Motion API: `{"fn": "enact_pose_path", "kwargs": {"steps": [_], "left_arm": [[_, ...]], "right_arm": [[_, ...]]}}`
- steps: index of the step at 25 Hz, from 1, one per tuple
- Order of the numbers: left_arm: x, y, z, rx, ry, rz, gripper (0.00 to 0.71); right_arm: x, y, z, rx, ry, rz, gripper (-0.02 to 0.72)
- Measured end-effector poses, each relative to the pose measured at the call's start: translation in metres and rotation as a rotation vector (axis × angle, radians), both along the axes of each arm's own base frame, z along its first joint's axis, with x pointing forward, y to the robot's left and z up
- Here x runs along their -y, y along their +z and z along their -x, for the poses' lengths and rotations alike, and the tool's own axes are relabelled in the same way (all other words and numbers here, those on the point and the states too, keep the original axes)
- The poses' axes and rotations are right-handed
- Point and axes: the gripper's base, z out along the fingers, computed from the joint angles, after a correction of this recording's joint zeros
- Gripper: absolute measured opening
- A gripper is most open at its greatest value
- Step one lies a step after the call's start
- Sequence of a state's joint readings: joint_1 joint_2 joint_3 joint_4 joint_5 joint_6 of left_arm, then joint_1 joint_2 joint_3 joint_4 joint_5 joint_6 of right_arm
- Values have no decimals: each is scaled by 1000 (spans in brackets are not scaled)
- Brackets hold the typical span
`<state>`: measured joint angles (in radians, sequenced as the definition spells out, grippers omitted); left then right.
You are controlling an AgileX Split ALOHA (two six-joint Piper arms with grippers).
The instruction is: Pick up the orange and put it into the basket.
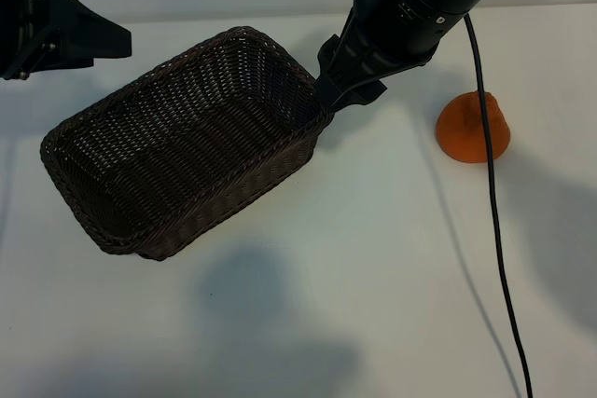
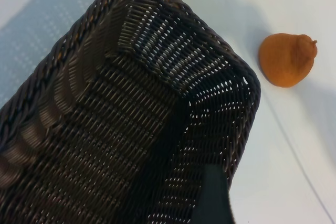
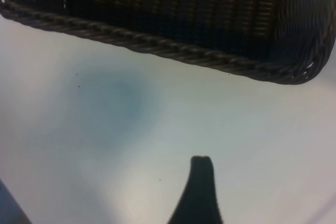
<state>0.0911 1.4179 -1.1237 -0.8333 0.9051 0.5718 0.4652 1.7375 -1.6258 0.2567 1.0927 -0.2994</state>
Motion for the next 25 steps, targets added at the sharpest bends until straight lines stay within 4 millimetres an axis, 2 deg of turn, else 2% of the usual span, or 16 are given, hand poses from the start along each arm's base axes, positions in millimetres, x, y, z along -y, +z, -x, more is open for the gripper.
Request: {"fn": "enact_pose_path", "kwargs": {"steps": [25], "left_arm": [[0, 0, -1, 7, 8, -2, 588]], "right_arm": [[0, 0, 0, 0, 0, 0, 593]]}}
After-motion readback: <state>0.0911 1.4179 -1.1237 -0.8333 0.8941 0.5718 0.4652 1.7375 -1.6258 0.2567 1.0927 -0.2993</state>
